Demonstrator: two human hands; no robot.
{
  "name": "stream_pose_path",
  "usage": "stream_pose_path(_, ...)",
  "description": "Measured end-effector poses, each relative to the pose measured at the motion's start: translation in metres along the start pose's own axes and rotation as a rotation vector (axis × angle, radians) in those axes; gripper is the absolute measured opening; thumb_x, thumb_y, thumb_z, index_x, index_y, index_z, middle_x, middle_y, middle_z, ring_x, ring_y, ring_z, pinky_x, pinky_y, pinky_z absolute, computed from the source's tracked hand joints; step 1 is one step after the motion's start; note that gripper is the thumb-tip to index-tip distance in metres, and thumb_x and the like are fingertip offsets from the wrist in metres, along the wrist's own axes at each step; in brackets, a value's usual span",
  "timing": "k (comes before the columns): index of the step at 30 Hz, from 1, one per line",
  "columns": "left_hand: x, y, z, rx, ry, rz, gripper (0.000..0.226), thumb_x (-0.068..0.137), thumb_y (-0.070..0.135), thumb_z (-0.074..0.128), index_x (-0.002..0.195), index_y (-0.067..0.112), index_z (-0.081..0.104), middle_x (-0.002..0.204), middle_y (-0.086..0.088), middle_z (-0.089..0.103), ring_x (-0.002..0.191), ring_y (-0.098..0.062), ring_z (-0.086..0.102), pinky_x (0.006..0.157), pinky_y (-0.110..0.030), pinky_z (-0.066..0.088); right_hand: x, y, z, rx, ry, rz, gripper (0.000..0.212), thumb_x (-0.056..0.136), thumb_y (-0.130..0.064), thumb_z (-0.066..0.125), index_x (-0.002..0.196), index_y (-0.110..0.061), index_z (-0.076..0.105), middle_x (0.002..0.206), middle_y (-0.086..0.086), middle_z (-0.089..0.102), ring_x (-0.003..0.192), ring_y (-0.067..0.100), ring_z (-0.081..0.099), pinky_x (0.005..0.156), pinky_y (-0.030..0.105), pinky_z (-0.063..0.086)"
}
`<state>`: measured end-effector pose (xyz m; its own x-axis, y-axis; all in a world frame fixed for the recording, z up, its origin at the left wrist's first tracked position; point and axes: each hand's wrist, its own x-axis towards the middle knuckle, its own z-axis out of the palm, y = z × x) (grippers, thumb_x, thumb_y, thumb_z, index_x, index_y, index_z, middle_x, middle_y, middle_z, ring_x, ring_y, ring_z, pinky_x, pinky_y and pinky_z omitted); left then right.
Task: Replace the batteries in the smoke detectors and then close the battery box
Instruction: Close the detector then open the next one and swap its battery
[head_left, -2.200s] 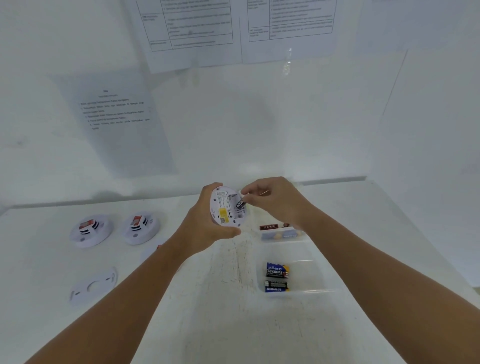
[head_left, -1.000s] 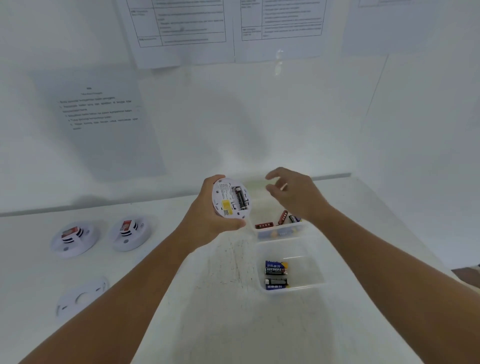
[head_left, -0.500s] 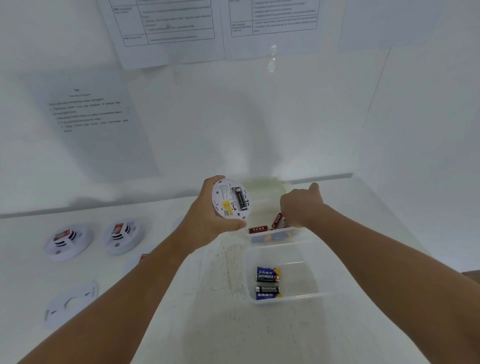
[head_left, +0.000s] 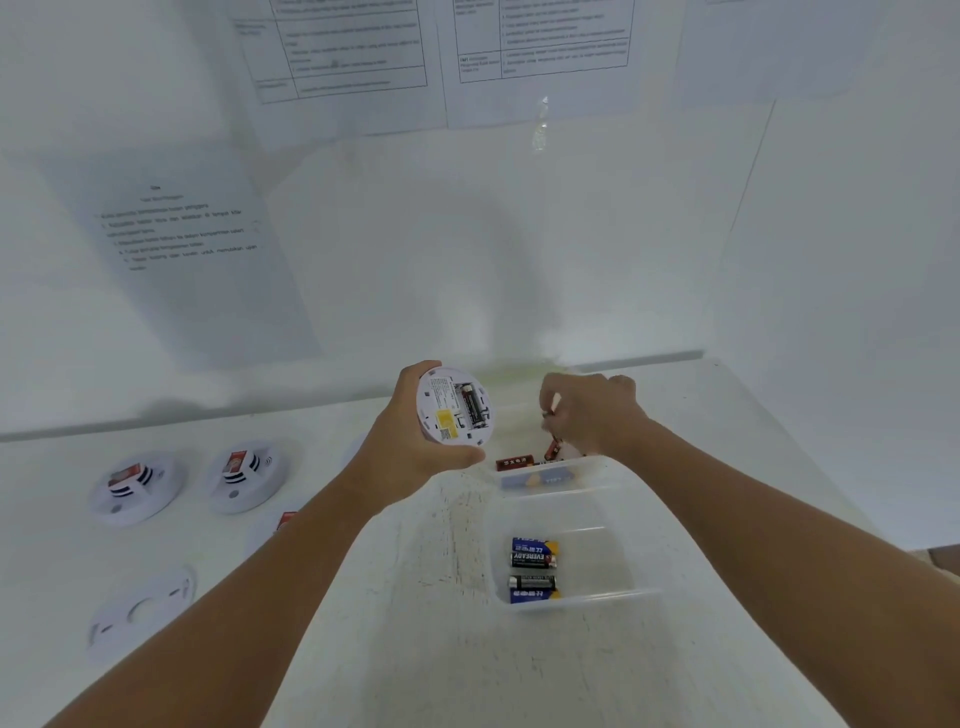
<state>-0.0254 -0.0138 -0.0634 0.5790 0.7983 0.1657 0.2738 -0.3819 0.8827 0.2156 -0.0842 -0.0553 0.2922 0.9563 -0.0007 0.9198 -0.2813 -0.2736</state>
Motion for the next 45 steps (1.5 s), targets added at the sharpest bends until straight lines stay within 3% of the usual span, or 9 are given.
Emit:
stream_pose_path(3,-0.002,-0.003,-0.003,-0.014,-0.006,-0.006,0.104,0.064,0.016,0.098,0.145,0.035,0.035,0.129,0.013,0.059,0.118,-0.01,0.062,0.094,-0.032,0.06,-0.011,-0.02,-0.011,0.548,0.118,0.002,0.006,0.096,-0.025,0.064,0.101,-0.026,0.063,0.086,-0.007,0.075,0.069,0.006,0.066,0.063,0.017,0.046)
stream_pose_path(6,-0.005,-0.006,-0.005,-0.016,-0.017,-0.012,0.106,0.059,0.024,0.098,0.145,0.035,0.036,0.128,0.012,0.06,0.119,-0.014,0.063,0.095,-0.039,0.06,-0.019,-0.047,-0.016,0.689,0.144,-0.067,0.012,0.095,-0.026,0.068,0.107,-0.026,0.072,0.089,-0.011,0.076,0.065,0.0,0.068,0.053,0.004,0.039)
stream_pose_path(10,-0.011,-0.011,-0.012,-0.029,-0.01,-0.001,0.104,0.062,0.013,0.098,0.145,0.029,0.036,0.129,0.006,0.061,0.116,-0.02,0.066,0.093,-0.041,0.061,-0.025,-0.078,-0.004,0.688,0.093,-0.126,0.015,0.091,-0.03,0.074,0.106,-0.027,0.074,0.091,-0.01,0.076,0.076,0.006,0.071,0.059,0.021,0.054)
stream_pose_path(16,-0.026,-0.014,-0.031,-0.033,0.048,-0.001,0.102,0.061,0.01,0.097,0.142,0.029,0.038,0.125,0.005,0.065,0.111,-0.021,0.068,0.092,-0.042,0.061,-0.03,-0.108,0.014,0.599,0.176,-0.229,0.01,0.087,-0.031,0.078,0.093,-0.024,0.081,0.089,-0.012,0.076,0.082,0.001,0.068,0.072,0.016,0.051)
stream_pose_path(19,-0.037,-0.017,-0.044,-0.057,0.106,-0.023,0.103,0.057,0.015,0.097,0.141,0.028,0.04,0.125,0.003,0.065,0.112,-0.021,0.068,0.092,-0.04,0.061,-0.035,-0.12,0.016,0.515,0.134,-0.322,0.017,0.093,-0.035,0.072,0.104,-0.027,0.082,0.094,-0.014,0.071,0.083,0.001,0.064,0.073,0.011,0.043)
stream_pose_path(25,-0.066,-0.014,-0.077,-0.076,0.076,-0.056,0.095,0.065,-0.011,0.09,0.14,0.019,0.041,0.124,0.0,0.062,0.107,-0.007,0.068,0.079,-0.025,0.06,-0.037,-0.134,0.007,0.388,-0.171,-0.516,0.037,0.095,-0.024,0.072,0.132,-0.027,0.07,0.11,-0.012,0.062,0.102,0.005,0.062,0.09,0.016,0.047)
stream_pose_path(32,-0.091,-0.006,-0.093,0.044,0.006,-0.074,0.095,0.065,-0.007,0.092,0.14,0.02,0.04,0.122,-0.002,0.06,0.103,0.003,0.065,0.076,-0.021,0.058,-0.039,-0.157,0.019,0.643,-0.146,-0.451,0.04,0.073,-0.009,0.089,0.105,-0.022,0.069,0.097,-0.005,0.071,0.088,0.013,0.07,0.072,0.02,0.052)
stream_pose_path(40,-0.113,0.005,-0.096,0.139,0.013,-0.093,0.099,0.062,0.001,0.096,0.14,0.027,0.041,0.124,0.007,0.056,0.108,0.01,0.056,0.082,-0.017,0.056,-0.045,-0.17,0.009,0.618,-0.207,-0.356,0.086,0.054,-0.019,0.101,0.117,-0.025,0.043,0.102,0.006,0.063,0.091,0.024,0.068,0.067,0.034,0.056)
stream_pose_path(45,-0.134,0.003,-0.107,0.066,0.063,-0.13,0.1,0.057,0.011,0.097,0.138,0.033,0.042,0.13,0.003,0.055,0.119,-0.014,0.061,0.09,-0.036,0.062,-0.048,-0.186,0.006,0.62,-0.259,-0.353,0.093,0.052,-0.023,0.103,0.122,-0.026,0.042,0.102,0.002,0.058,0.089,0.018,0.061,0.064,0.029,0.046)
